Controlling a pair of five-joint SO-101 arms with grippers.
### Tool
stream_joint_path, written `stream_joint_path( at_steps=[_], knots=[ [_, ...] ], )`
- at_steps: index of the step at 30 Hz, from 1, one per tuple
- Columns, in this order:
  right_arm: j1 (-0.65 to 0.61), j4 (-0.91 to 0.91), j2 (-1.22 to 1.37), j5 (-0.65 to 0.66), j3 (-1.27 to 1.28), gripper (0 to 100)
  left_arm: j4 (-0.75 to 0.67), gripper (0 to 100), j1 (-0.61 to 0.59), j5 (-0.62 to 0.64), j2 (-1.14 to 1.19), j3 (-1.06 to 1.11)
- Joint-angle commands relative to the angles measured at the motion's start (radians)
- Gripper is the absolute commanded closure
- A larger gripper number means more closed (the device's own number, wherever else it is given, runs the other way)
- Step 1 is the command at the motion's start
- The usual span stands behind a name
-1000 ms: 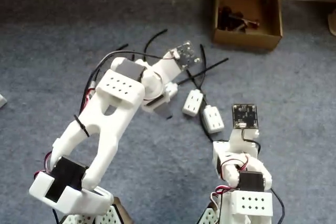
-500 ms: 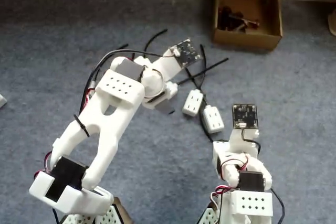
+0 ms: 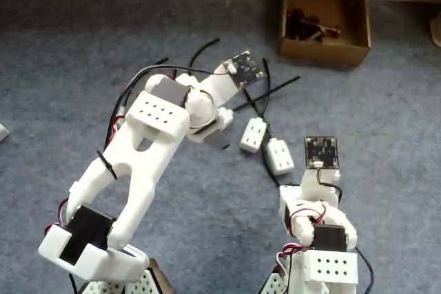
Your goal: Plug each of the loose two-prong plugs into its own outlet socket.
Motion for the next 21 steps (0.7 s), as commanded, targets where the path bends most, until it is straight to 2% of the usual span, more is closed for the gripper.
stream_joint_path(
  at_steps=[1, 21],
  knots=[
    [-0.008, -0.022, -0.010, 0.012, -0.007, 98.9, -0.014, 67, 0.010, -0.009, -0.007, -0.042],
    [-0.008, -0.051, -0.010, 0.012, -0.004, 98.9, -0.066, 67, -0.027, -0.006, -0.007, 0.022]
  ],
)
